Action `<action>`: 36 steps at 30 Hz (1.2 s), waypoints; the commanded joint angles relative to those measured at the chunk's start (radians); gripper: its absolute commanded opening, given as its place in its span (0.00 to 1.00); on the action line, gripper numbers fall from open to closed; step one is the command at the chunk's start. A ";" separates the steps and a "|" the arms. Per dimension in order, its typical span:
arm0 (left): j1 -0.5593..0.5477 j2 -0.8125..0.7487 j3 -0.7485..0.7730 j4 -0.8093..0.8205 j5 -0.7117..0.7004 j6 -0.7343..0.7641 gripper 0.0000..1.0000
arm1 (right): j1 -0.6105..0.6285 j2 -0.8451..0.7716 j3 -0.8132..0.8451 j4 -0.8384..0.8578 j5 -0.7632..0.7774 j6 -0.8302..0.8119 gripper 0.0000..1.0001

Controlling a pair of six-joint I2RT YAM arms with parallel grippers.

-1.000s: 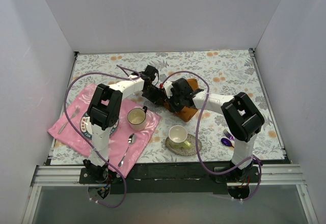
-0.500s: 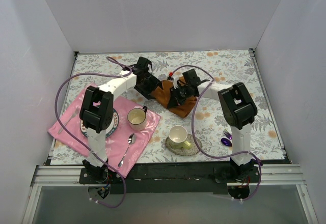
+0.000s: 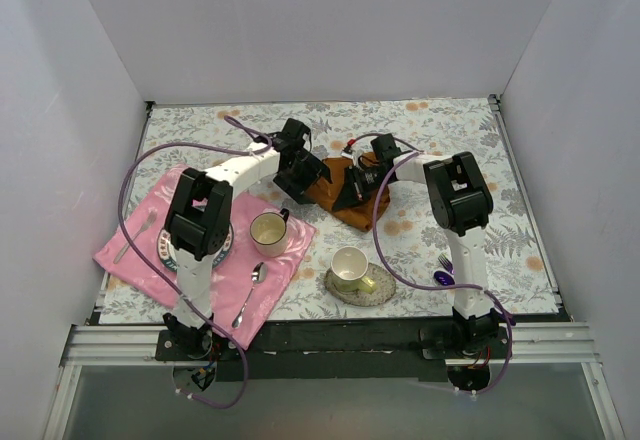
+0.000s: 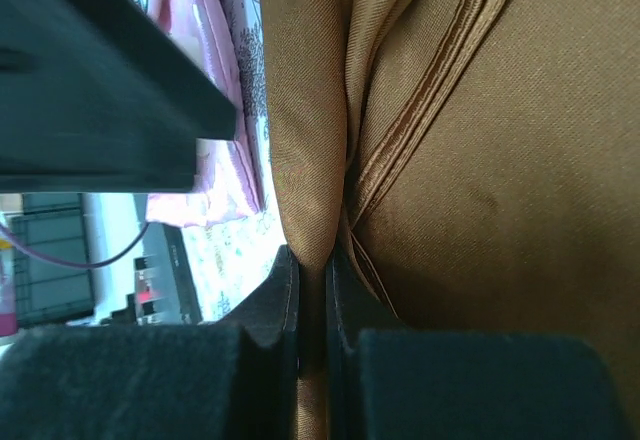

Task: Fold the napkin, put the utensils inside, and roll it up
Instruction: Roll the napkin with the utensil

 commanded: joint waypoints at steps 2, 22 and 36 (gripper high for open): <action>-0.006 0.085 0.071 -0.056 0.002 -0.015 0.65 | -0.014 0.048 -0.012 -0.051 0.049 -0.002 0.01; -0.011 0.120 0.052 -0.070 -0.045 -0.006 0.04 | -0.009 -0.068 0.073 -0.192 0.225 -0.163 0.31; -0.011 0.120 0.085 -0.091 0.000 -0.053 0.00 | 0.208 -0.364 -0.036 -0.183 0.805 -0.340 0.55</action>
